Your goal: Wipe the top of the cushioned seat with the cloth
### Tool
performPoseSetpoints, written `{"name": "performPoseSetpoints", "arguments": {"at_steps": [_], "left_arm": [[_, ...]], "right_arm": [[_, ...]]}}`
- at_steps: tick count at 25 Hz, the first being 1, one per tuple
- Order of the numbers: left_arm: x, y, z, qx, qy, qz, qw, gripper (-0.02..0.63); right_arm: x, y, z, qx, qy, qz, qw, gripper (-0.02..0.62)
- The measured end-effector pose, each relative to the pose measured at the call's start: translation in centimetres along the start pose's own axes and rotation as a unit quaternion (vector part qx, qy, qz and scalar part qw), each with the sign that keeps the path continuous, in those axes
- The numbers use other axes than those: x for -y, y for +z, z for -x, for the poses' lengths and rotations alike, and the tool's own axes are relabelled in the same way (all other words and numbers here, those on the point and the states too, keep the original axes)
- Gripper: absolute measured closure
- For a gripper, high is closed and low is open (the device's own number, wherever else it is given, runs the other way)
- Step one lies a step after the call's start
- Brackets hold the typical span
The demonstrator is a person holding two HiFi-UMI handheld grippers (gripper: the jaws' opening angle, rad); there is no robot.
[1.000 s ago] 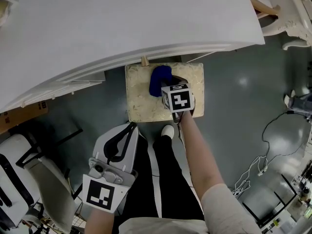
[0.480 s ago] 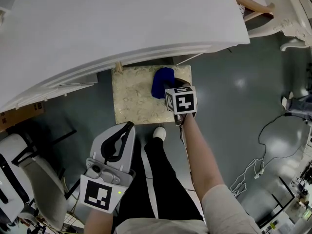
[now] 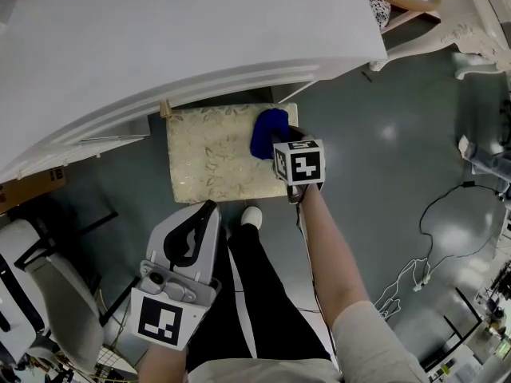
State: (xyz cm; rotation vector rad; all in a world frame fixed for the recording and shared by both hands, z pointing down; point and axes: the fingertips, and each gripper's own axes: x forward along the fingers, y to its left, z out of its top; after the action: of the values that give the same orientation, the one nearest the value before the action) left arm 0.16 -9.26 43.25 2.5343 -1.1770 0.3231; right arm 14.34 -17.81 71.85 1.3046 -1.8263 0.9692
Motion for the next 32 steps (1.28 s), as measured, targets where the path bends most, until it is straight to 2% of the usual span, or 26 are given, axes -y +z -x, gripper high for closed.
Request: {"name": "performPoseSetpoints", "arguments": {"at_steps": [9, 19, 32], "left_arm": [[0.6, -0.1, 0.0, -0.009, -0.007, -0.007, 0.9999, 0.606], [0.6, -0.9, 0.6, -0.015, -0.021, -0.007, 0.9996, 0.606], [-0.1, -1.0, 1.1, -0.009, -0.023, -0.007, 0.9997, 0.606]], "right_arm": [[1.5, -0.4, 0.4, 0.001, -0.006, -0.008, 1.0, 0.484], [3.7, -1.3, 1.0, -0.001, -0.035, -0.033, 0.999, 0.483], [2.7, -2.7, 1.5, -0.003, -0.023, -0.026, 0.999, 0.489]]}}
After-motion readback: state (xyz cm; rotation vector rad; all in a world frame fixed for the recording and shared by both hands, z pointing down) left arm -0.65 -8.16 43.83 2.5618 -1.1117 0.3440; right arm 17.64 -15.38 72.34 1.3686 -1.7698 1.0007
